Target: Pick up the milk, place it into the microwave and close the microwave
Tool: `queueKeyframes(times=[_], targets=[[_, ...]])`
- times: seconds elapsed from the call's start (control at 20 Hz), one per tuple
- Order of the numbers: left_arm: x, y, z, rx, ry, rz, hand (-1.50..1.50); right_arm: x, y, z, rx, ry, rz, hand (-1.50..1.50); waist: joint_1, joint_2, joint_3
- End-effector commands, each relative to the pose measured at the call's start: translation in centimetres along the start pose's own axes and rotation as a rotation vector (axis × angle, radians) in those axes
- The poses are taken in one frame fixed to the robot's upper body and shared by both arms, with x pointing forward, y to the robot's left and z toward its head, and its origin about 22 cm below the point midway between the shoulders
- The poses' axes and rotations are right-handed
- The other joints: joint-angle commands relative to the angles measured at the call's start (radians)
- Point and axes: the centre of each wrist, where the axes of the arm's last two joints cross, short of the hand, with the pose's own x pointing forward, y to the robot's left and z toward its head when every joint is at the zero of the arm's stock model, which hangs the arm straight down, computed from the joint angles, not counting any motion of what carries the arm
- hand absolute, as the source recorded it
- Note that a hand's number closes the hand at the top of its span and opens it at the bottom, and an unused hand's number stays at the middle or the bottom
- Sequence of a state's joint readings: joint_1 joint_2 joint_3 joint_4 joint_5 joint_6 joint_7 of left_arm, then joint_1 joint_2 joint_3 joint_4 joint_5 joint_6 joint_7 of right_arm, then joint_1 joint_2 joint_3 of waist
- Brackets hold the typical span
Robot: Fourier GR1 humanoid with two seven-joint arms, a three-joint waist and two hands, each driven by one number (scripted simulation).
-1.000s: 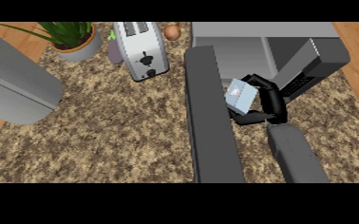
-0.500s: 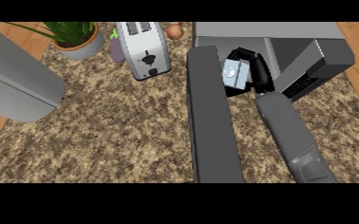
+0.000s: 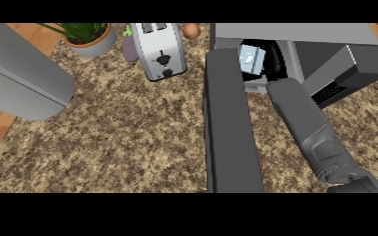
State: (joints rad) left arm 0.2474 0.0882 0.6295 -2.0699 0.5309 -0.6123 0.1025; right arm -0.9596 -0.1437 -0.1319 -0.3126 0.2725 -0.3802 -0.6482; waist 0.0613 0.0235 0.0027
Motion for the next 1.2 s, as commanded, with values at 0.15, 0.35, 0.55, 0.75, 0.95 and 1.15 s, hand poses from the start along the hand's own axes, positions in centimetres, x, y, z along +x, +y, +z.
queueKeyframes(times=[0.15, 0.35, 0.55, 0.75, 0.95, 1.15], targets=[[-0.8, -0.9, -1.7, -0.023, -0.011, 0.01, -1.5, 1.3, 0.2, -1.7, -0.123, 0.003, 0.134, 1.5, 0.027, 0.019, 0.0], [-0.4, -0.1, -1.9, -0.03, -0.022, -0.006, -1.5, 0.0, -2.9, -1.8, -0.177, -0.053, 0.262, 1.5, 0.041, 0.026, 0.0], [-0.7, 0.4, -2.5, -0.06, -0.015, 0.005, -1.5, 0.2, -3.4, -2.3, -0.217, -0.058, 0.329, 1.5, 0.065, 0.037, 0.0], [-0.9, -0.4, -3.2, -0.066, -0.002, 0.009, -1.5, -1.2, -5.0, -1.6, -0.192, -0.026, 0.409, 1.5, 0.072, 0.048, 0.002], [-0.9, 0.3, -3.3, -0.064, -0.004, -0.006, -1.5, -2.6, -6.1, -0.3, -0.305, 0.094, 0.532, -1.5, 0.077, 0.048, 0.001], [-0.8, -0.2, -3.8, -0.082, -0.014, -0.02, -1.5, -3.0, -7.4, -0.4, -0.318, 0.137, 0.626, -1.5, 0.092, 0.053, 0.002]])
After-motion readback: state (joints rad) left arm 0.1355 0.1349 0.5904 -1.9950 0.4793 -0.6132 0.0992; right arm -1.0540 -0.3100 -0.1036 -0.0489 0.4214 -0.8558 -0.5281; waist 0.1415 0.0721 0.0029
